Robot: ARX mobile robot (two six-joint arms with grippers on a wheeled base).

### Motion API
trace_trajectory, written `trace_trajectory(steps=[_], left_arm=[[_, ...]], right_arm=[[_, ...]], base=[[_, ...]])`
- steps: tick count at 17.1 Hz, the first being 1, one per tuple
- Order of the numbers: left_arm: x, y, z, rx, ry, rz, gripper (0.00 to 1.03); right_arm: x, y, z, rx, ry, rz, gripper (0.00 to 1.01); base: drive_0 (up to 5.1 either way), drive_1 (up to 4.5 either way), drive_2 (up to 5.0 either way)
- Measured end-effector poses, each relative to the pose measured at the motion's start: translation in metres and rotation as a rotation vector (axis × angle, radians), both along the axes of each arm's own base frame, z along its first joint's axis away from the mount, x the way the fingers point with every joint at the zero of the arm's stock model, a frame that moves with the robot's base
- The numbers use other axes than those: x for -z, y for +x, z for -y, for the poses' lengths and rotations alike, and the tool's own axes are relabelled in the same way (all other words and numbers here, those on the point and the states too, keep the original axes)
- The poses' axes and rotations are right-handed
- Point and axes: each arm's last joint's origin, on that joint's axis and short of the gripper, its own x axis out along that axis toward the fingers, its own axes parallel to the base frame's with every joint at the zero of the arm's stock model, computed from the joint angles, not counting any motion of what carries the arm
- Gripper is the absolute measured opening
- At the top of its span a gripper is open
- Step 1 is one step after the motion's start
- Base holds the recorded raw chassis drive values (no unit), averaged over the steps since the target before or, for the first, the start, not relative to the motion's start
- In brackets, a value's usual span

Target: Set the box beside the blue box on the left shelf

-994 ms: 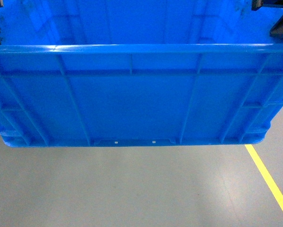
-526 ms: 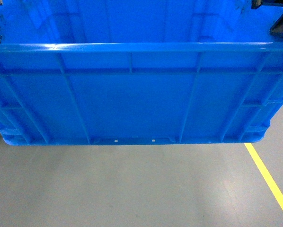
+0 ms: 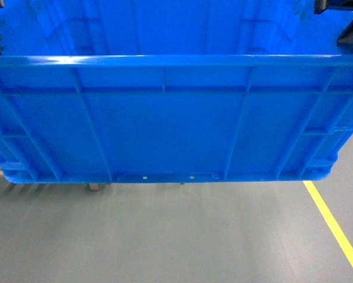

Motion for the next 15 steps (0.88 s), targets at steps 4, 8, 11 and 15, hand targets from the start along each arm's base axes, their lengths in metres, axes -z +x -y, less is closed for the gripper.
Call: trace_trajectory(steps=[4, 8, 11, 15], left_arm=[[0.0000, 0.0000, 0.0000, 0.000, -0.001, 0.000, 0.08], [-0.0001, 0.0000, 0.0000, -0.001, 0.000, 0.001, 0.08], [-0.0001, 0.0000, 0.0000, -0.001, 0.000, 0.001, 0.08], [0.0005, 0.0003, 0.0000, 0.000, 0.000, -0.001, 0.08]], right_arm=[[-0.0004, 0.0002, 0.0000, -0.001, -0.001, 0.004, 0.09], [-0.0001, 0.0000, 0.0000, -0.001, 0.001, 0.002, 0.09], [-0.0002, 0.0001, 0.0000, -0.001, 0.001, 0.003, 0.09], [0.0001, 0.0000, 0.0000, 0.000, 0.000, 0.000, 0.09]], base=[[0.1, 4.41, -4.1], [0.0, 4.26, -4.3], [0.1, 2.92, -2.8], [-1.2, 0.34, 0.8]])
